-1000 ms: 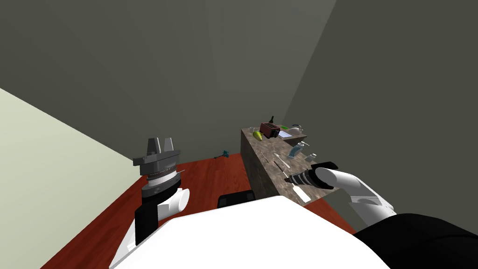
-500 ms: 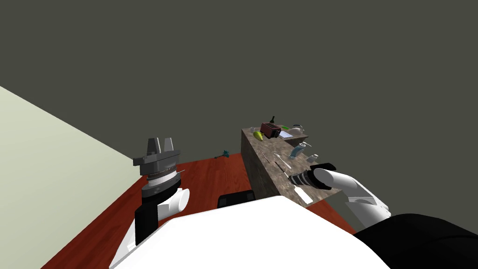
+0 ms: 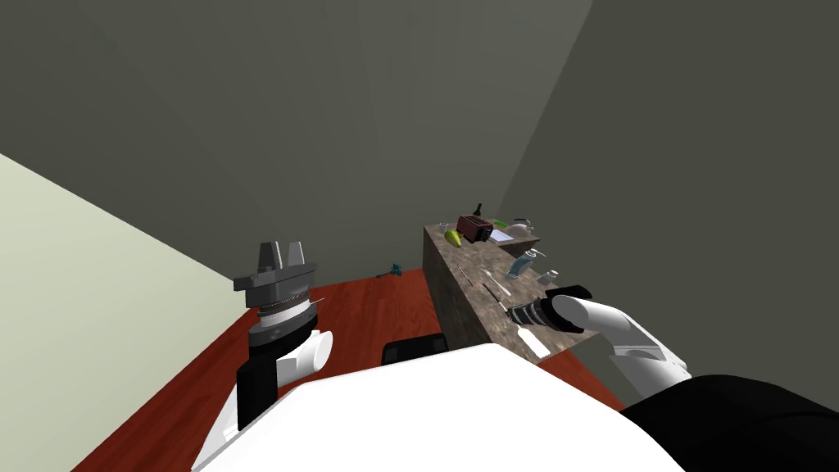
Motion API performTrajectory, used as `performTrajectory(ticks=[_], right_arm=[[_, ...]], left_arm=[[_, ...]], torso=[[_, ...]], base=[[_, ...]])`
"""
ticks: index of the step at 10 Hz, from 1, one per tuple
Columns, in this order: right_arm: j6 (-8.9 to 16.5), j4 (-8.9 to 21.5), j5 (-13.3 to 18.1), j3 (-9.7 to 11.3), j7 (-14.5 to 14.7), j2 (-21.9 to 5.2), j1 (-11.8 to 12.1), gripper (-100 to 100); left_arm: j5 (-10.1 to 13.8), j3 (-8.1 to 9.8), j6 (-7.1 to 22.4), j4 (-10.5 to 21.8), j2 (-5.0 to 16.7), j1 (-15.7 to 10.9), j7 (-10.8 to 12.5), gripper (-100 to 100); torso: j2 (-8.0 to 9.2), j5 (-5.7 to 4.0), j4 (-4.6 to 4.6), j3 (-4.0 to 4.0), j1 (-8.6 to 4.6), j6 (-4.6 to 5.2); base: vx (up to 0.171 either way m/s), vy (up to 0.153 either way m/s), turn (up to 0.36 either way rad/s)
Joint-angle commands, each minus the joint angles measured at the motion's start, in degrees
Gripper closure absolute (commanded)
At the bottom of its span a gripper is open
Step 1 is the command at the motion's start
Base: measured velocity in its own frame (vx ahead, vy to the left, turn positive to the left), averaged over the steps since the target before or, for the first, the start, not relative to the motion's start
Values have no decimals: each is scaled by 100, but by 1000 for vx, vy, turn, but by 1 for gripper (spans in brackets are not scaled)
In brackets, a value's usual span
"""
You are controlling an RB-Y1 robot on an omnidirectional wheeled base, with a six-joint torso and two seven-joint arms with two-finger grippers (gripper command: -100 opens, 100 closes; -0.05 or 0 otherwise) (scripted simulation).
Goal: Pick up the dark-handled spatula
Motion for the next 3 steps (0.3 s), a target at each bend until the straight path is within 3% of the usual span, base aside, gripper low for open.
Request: performTrajectory(ticks=[1,2,3], right_arm=[[123,-168,-65,-55,-123,-61,39,100],[78,-123,-32,-29,-85,-36,23,100],[96,-138,-35,-33,-106,-40,23,0]], left_arm=[[0,0,0,0,0,0,0,0],[0,0,0,0,0,0,0,0],[0,0,0,0,0,0,0,0]], torso=[[0,0,0,0,0,0],[4,-1,1,2,-2,-1],[1,-4,0,0,-1,-2]], base=[[-18,-20,-28],[-8,-9,-2],[0,0,0]])
